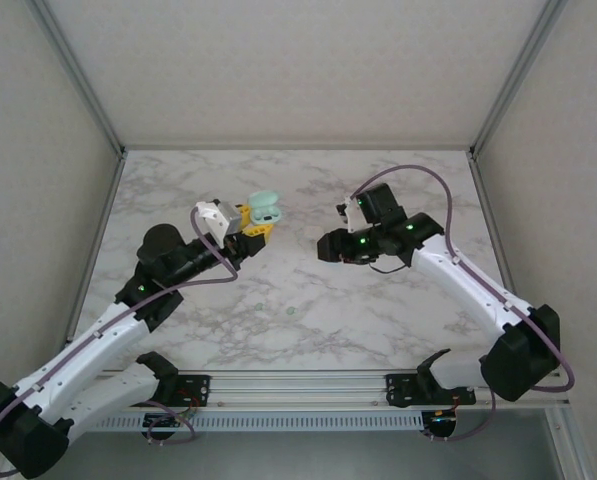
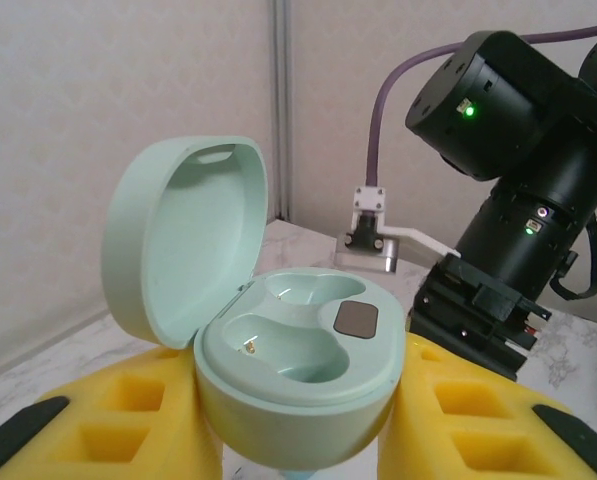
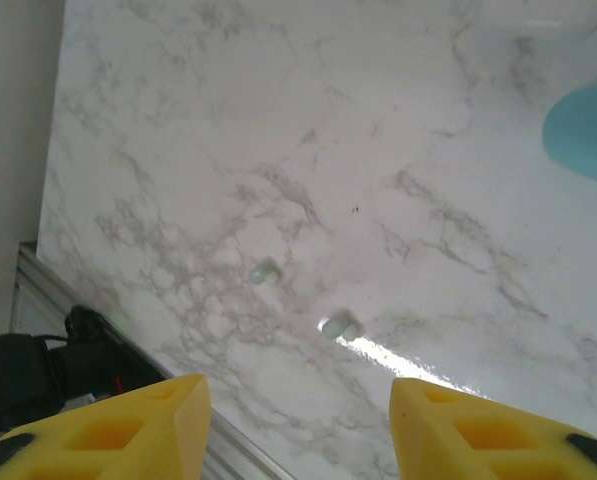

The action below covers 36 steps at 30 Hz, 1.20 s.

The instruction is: Insert the wireless bluetooth earbuds into the charging case

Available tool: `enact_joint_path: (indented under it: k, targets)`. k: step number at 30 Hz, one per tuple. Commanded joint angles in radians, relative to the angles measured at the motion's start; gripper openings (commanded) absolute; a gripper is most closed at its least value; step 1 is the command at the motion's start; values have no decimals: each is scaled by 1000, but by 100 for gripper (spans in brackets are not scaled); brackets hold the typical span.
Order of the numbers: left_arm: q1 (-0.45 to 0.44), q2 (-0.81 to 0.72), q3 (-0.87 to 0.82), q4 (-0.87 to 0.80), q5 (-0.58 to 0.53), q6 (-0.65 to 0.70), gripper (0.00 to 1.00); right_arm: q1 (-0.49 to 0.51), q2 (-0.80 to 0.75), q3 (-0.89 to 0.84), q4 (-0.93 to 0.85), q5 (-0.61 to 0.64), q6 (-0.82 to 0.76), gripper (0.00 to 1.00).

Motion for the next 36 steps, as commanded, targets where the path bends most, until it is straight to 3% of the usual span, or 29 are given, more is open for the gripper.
enact_joint_path:
  k: [1,7,19,27,31,36]
  targets:
    - [53,-46,-36,-10,6,-36,22,29,40,6,-65,24,-10,50]
    - [114,-122,-98,2,-13,-79,21,99,101,4,-78,69,7,50]
    - [116,-240,-97,-109,-74,-57,23,267,290,18,-51,93,42,43]
    - [116,-247,-67,-152,-69,-35,24,338,481,124,-111,166,32,40]
    - [116,-252,-62,-166,-62,-31,24,357,509,122,-73,176,116,49]
    - [116,-254,-66,-167,-63,-29,24,361,540,133,-78,195,167,48]
